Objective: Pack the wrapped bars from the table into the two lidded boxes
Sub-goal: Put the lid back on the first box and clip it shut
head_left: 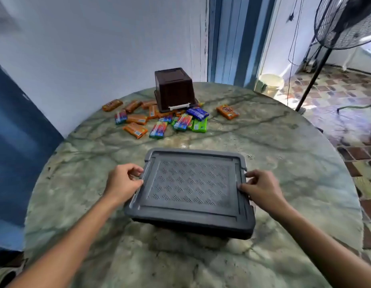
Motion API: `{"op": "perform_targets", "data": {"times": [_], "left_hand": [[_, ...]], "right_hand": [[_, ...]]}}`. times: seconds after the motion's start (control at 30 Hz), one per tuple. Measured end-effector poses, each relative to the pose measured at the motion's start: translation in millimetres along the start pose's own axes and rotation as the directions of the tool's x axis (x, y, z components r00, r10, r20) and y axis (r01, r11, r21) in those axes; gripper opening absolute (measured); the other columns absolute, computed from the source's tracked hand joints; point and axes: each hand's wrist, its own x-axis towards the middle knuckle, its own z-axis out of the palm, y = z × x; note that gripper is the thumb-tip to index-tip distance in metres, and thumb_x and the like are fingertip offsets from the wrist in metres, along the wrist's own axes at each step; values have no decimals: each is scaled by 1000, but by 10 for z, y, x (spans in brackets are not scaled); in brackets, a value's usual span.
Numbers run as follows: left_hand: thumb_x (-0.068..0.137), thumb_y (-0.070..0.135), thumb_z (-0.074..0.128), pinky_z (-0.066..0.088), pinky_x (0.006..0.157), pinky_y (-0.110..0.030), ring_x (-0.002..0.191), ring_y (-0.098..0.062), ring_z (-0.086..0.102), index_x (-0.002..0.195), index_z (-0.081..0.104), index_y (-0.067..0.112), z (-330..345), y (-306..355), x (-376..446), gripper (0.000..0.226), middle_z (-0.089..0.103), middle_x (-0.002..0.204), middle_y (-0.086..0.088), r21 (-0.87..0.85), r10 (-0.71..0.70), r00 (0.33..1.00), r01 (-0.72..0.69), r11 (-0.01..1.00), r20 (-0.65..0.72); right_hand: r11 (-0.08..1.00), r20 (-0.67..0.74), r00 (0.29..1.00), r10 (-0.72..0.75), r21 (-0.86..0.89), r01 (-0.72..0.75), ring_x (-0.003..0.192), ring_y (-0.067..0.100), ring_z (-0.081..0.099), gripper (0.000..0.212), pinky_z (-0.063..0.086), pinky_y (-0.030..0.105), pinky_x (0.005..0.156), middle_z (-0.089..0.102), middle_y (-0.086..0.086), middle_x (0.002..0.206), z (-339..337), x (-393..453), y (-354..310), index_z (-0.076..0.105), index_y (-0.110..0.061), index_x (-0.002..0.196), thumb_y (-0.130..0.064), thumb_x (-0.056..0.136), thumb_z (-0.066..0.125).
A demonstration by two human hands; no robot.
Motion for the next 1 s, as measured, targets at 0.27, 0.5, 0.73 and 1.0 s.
{"op": "perform_targets", "data": {"times": [0.27, 0.5, 0.73, 1.0], "left_hand": [[64, 1, 80, 49, 71, -23, 61, -12, 61, 83, 76, 9, 91, -121, -81, 21, 70, 71, -1, -7, 38, 998, -38, 999, 40], [63, 6, 83, 49, 81, -30, 89, -22, 61, 112, 64, 10, 134, -178, 17, 53, 66, 104, -11, -172, -210, 976, 217, 961, 61], [85, 3, 64, 52, 81, -43, 86, -31, 67, 85, 68, 16, 158, -200, -49, 14, 71, 101, -20, -396, -262, 889, 409, 822, 375], [95, 43, 47, 33, 109, -34, 141, -21, 31, 153, 14, 19, 280, -82, -294, 71, 5, 160, 4, 253, 125, 949, -202, 946, 288]], "right_hand": [[987, -145, 989, -4, -159, -19, 73, 23, 57, 23, 35, 29, 65, 61, 0, 71, 166, -193, 127, 68, -12, 102, -21, 81, 71], [989, -156, 983, 98, 125, -79, 98, 26, 57, 40, 44, 32, 78, 56, 13, 110, 185, -210, 247, 63, -17, 114, -21, 76, 79], [803, 67, 947, 313, 514, -302, 60, 24, 62, 30, 56, 44, 67, 68, 16, 77, 291, -328, 258, 65, 9, 95, -21, 90, 66], [899, 1, 1000, -20, -438, 18, 137, 38, 34, 56, 33, 42, 107, 22, 23, 155, 517, -516, 19, 27, -6, 145, -38, 100, 35]]}}
